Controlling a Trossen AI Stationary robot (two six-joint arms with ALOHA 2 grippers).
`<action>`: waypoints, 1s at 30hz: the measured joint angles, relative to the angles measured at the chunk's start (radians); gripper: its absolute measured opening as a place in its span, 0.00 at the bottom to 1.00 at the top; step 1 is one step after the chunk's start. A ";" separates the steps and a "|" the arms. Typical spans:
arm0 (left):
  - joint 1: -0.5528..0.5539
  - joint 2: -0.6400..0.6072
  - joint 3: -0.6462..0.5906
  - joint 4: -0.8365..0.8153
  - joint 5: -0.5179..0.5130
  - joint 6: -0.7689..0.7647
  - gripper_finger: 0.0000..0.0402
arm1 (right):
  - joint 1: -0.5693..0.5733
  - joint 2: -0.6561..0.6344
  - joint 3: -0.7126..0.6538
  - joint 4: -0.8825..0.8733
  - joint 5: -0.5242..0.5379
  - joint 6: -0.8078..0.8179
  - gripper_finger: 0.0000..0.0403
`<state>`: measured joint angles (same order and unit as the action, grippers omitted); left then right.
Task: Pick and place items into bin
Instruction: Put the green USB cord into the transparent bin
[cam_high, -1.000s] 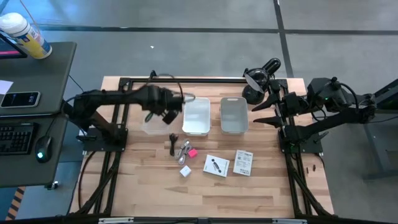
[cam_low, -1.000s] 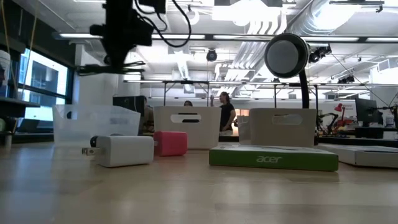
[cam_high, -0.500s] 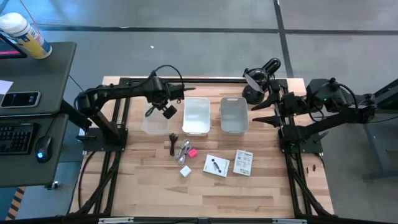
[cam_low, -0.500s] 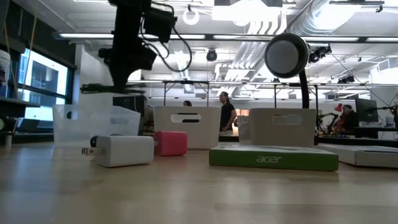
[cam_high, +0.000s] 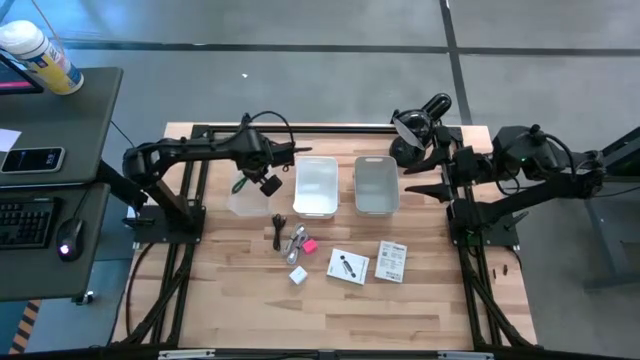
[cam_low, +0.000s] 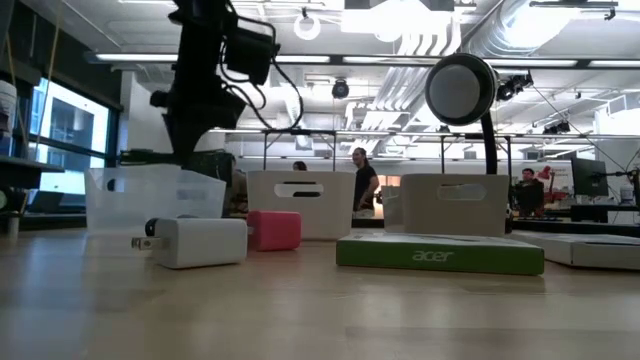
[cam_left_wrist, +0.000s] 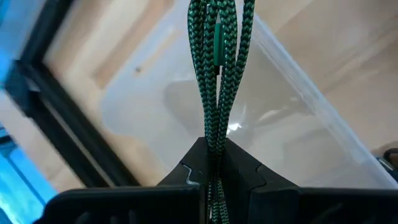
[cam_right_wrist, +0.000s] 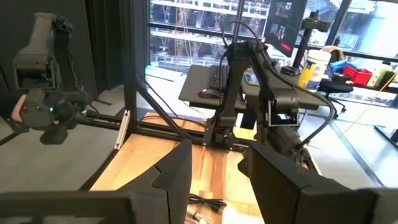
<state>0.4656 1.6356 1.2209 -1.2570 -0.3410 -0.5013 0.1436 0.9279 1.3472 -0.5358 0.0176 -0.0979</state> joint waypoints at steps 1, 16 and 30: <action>-0.001 0.001 -0.016 0.012 0.013 -0.004 0.02 | 0.000 0.000 0.000 0.000 0.000 0.007 0.36; 0.000 0.001 -0.039 0.053 0.009 -0.077 0.02 | 0.000 0.000 0.000 0.000 -0.001 0.023 0.36; -0.001 0.001 -0.039 0.043 0.013 -0.084 0.24 | 0.000 0.000 0.000 -0.006 -0.003 0.021 0.36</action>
<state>0.4646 1.6363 1.1824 -1.2138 -0.3279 -0.5854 0.1436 0.9279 1.3472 -0.5421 0.0151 -0.0769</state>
